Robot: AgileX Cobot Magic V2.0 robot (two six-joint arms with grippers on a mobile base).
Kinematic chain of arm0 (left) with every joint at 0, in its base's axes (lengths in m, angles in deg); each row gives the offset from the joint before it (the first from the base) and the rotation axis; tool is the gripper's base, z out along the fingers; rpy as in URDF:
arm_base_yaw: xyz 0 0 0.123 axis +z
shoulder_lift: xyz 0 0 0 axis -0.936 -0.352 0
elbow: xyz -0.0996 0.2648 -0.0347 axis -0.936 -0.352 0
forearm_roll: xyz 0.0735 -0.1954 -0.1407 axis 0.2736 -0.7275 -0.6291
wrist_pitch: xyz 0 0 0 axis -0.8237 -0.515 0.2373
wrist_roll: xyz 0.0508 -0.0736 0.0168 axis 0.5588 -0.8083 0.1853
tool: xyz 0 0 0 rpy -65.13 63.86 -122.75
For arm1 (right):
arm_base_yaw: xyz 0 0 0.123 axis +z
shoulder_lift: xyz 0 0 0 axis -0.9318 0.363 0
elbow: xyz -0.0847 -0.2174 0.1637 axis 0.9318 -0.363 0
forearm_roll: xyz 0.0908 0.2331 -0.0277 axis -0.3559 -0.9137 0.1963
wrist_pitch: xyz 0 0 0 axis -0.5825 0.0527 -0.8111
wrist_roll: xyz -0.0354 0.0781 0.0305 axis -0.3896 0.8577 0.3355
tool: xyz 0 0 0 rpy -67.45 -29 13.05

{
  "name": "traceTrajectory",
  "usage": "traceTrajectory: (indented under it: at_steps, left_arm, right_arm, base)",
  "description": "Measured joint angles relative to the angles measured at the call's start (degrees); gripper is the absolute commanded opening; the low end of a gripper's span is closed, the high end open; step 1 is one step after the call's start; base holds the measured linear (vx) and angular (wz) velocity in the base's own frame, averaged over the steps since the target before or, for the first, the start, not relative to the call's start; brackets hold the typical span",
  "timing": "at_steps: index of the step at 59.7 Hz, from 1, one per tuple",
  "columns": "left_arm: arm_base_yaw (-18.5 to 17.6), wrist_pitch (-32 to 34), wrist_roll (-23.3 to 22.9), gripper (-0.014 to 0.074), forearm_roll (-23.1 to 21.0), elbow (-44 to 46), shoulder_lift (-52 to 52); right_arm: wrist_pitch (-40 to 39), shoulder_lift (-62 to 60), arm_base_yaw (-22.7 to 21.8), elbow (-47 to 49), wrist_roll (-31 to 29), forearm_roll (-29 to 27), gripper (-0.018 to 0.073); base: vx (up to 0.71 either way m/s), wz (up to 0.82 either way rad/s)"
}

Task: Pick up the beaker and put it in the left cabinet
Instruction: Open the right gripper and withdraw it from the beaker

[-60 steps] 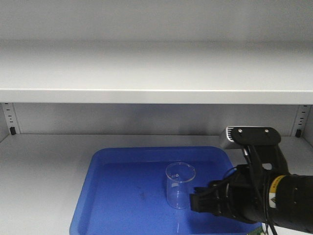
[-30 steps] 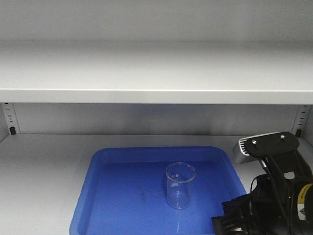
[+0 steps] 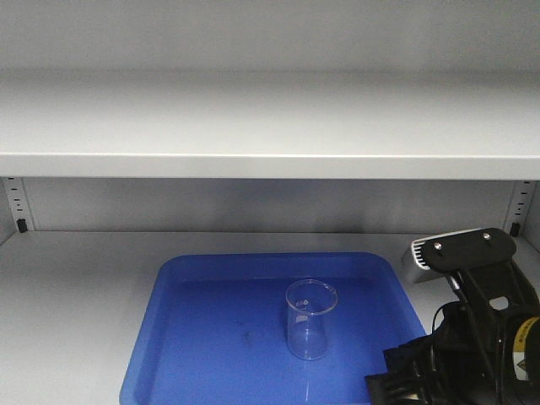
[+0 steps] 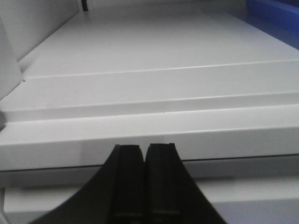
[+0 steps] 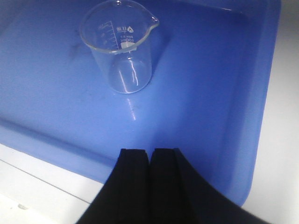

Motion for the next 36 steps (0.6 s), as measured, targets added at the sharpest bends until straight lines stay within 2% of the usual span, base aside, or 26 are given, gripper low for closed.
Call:
traceTrajectory:
  at_steps: [10, 19, 24, 36]
  left_arm:
    - [0.0, 0.0, 0.0, 0.0004, 0.0, 0.0, 0.0]
    - [0.0, 0.0, 0.0, 0.0004, 0.0, 0.0, 0.0]
    - [0.0, 0.0, 0.0, 0.0004, 0.0, 0.0, 0.0]
    - [0.0, 0.0, 0.0, 0.0004, 0.0, 0.0, 0.0]
  right_arm:
    - [0.1, 0.0, 0.0, 0.0, 0.0, 0.0, -0.0008]
    - [0.1, -0.1, -1.2, 0.0, 0.2, 2.4, -0.0008]
    - [0.1, -0.4, -3.9, 0.0, 1.1, 2.6, -0.0008]
    - [1.7, -1.7, -14.7, 0.0, 3.0, 2.3, -0.0008]
  base:
    - [0.0, 0.0]
    - [0.0, 0.0]
    - [0.0, 0.0]
    - [0.0, 0.0]
